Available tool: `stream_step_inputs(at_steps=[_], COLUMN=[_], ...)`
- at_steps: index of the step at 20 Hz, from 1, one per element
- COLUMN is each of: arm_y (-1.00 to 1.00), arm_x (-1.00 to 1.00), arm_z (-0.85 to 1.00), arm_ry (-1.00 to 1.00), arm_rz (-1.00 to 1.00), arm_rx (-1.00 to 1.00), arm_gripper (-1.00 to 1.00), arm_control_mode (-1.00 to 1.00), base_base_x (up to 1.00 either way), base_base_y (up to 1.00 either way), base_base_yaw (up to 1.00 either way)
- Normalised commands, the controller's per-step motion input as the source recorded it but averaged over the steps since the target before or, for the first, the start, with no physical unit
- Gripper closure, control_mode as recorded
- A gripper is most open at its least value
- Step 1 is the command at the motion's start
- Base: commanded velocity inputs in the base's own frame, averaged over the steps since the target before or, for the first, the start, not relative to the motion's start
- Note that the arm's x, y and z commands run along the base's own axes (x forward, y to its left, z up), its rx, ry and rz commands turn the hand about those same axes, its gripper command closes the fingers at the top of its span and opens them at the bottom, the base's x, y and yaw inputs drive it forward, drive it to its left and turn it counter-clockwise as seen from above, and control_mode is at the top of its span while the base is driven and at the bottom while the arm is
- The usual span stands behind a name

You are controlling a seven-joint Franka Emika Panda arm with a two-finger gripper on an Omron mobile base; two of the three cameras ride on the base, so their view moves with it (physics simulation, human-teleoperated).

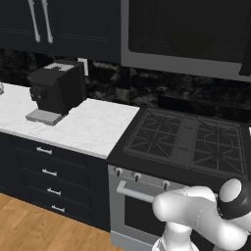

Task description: Pick the lime from the sink and place it in the bowl. Then pick the bowl and place it in the microwave. Then close the microwave door and press the start button.

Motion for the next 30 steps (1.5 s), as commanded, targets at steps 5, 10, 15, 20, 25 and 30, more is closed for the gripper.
stream_step_inputs(at_steps=[5, 10, 15, 20, 25, 30], arm_y=[-0.19, -0.01, -0.09, -0.25, -0.10, -0.14], arm_x=[0.23, 0.23, 0.32, 0.21, 0.13, 0.29], arm_z=[0.00, -0.01, -0.04, -0.07, -0.06, -0.07], arm_ry=[0.01, 0.00, 0.03, 0.03, 0.01, 0.00], arm_rz=[0.00, 0.00, 0.00, 0.00, 0.00, 0.00], arm_rx=[0.02, 0.00, 0.00, 0.02, 0.00, 0.00], arm_gripper=[1.00, 1.00, 1.00, 1.00, 1.00, 1.00], arm_control_mode=[-1.00, -1.00, -1.00, -1.00, -1.00, -1.00], base_base_x=[0.00, 0.00, 0.00, 0.00, 0.00, 0.00], base_base_y=[0.00, 0.00, 0.00, 0.00, 0.00, 0.00], base_base_yaw=[0.00, 0.00, 0.00, 0.00, 0.00, 0.00])
